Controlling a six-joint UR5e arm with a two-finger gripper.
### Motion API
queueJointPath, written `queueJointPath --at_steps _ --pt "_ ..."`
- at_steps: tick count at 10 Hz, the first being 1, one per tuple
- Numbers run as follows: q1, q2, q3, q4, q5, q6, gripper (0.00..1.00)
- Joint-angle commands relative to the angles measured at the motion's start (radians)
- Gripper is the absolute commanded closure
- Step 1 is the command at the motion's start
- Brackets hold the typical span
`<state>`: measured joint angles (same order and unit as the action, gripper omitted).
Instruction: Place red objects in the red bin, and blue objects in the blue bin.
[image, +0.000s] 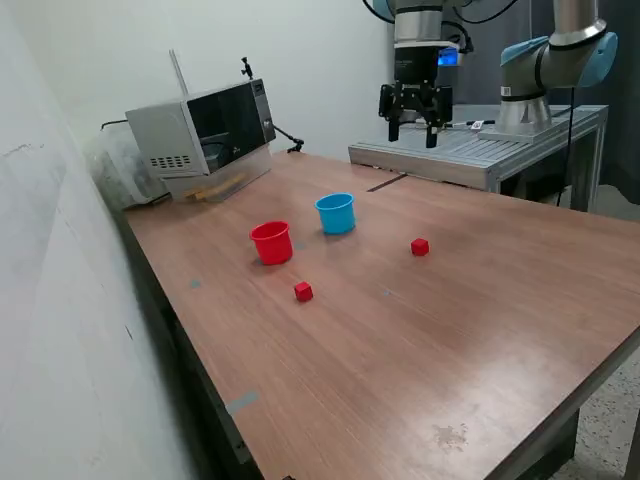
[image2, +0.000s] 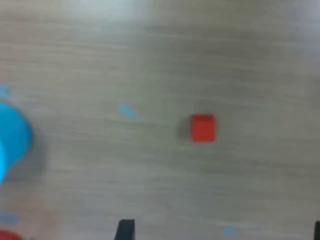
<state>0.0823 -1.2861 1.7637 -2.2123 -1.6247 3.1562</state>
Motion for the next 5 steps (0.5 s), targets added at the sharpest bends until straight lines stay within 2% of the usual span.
queueJointPath --at_steps 1,5 --pt "0.013 0.005 0.043 -0.009 0.072 -0.024 0.0" --pt "0.013 0.184 0.042 -0.099 0.072 -0.042 0.0"
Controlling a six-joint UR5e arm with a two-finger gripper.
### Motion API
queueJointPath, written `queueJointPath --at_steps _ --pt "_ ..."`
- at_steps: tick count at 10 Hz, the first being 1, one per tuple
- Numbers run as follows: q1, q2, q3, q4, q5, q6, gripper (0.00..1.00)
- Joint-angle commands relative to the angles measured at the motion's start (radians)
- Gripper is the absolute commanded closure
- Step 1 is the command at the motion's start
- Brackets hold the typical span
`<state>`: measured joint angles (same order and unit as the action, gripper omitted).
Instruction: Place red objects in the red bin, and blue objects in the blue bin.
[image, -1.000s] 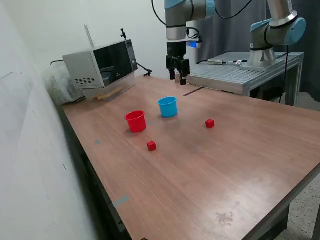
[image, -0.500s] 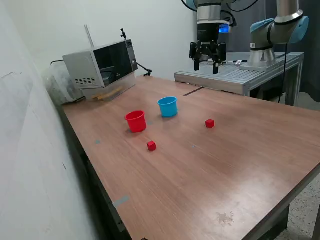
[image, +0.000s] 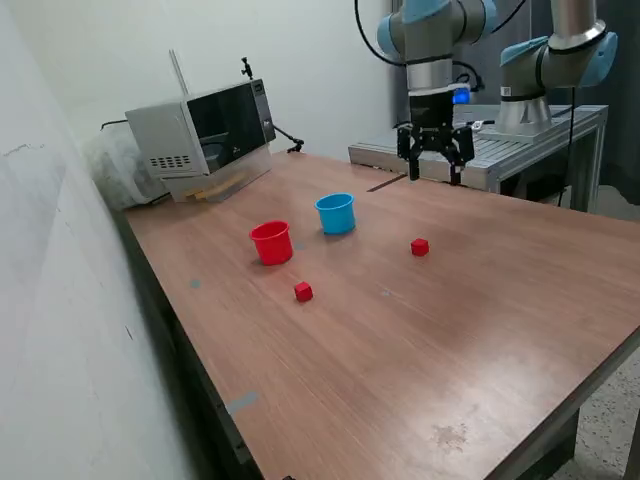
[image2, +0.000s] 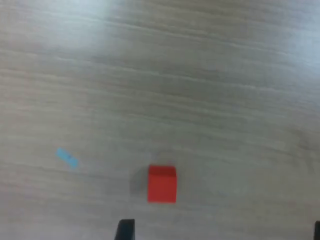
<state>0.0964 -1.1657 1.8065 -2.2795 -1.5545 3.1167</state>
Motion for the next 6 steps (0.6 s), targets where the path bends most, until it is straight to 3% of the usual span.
queueJointPath --at_steps 1,6 --pt "-0.001 0.095 -0.003 -0.052 0.002 -0.003 0.0" --pt "-0.012 0.213 -0.056 -0.113 0.002 -0.007 0.0"
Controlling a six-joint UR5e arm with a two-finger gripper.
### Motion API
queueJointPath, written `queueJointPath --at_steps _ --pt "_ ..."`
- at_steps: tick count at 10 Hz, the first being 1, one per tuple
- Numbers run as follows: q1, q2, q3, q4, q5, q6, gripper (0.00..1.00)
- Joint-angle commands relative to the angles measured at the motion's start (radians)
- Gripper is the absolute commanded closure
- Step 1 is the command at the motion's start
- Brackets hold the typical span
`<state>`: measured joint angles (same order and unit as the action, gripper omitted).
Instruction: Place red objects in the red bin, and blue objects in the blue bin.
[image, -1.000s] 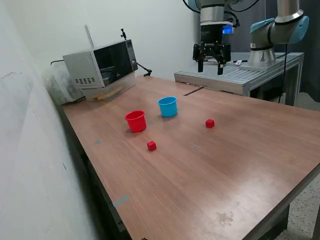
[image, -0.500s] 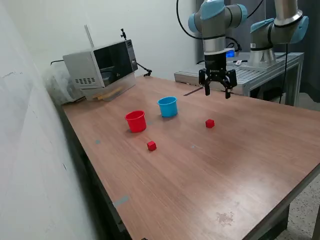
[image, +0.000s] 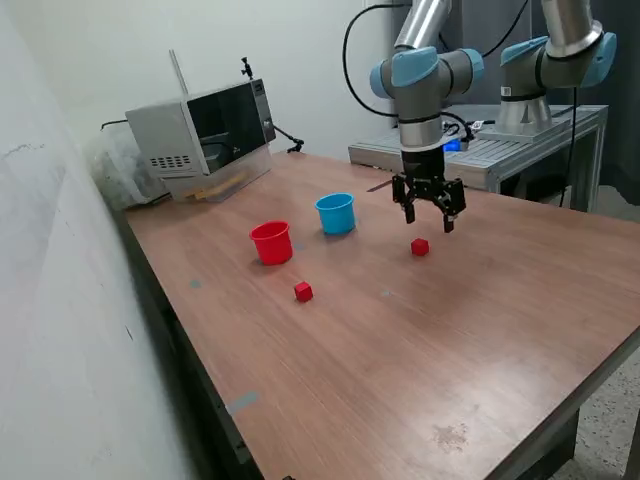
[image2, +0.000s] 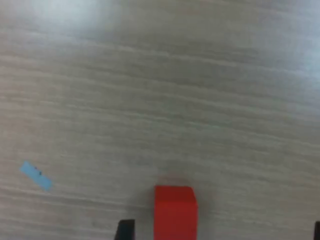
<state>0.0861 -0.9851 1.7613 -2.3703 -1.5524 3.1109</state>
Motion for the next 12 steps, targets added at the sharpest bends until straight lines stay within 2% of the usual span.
queueJointPath --at_steps 1,12 --pt "-0.002 0.045 -0.023 -0.023 0.0 -0.003 0.0" --pt "-0.042 0.079 -0.04 -0.037 -0.002 -0.028 0.0"
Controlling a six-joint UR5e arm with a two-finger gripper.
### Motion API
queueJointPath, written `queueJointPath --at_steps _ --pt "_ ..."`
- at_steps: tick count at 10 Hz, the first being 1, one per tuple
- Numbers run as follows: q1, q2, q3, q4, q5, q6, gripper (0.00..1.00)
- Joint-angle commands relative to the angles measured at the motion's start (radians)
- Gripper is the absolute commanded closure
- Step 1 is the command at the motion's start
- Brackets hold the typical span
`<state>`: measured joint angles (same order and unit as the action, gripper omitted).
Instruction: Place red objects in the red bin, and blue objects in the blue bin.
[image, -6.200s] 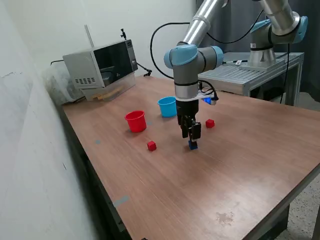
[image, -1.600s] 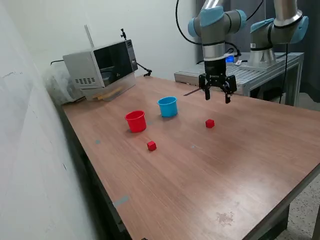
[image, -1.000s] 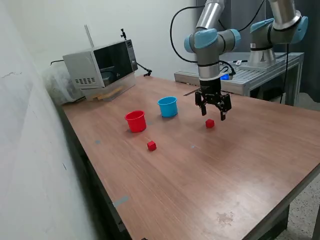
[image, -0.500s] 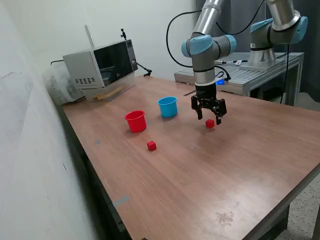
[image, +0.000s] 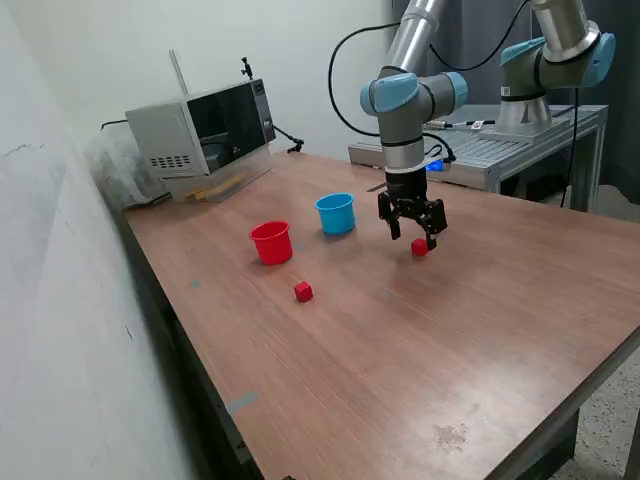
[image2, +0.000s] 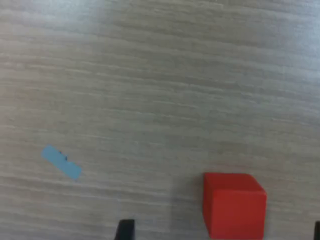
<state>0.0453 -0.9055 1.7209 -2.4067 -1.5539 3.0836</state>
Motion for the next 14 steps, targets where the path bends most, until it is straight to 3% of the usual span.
queueJointPath --at_steps 1,2,3,9,14 --pt "-0.001 -0.003 0.002 0.0 -0.002 -0.003 0.0" --pt "-0.001 -0.003 0.006 0.001 -0.002 -0.002 0.0" --pt "0.001 -0.003 0.011 0.003 -0.003 -0.003 1.0" --pt "0.008 -0.015 0.02 0.017 -0.009 -0.043 1.0" --pt "-0.005 -0.232 -0.072 0.187 -0.008 -0.063 1.0"
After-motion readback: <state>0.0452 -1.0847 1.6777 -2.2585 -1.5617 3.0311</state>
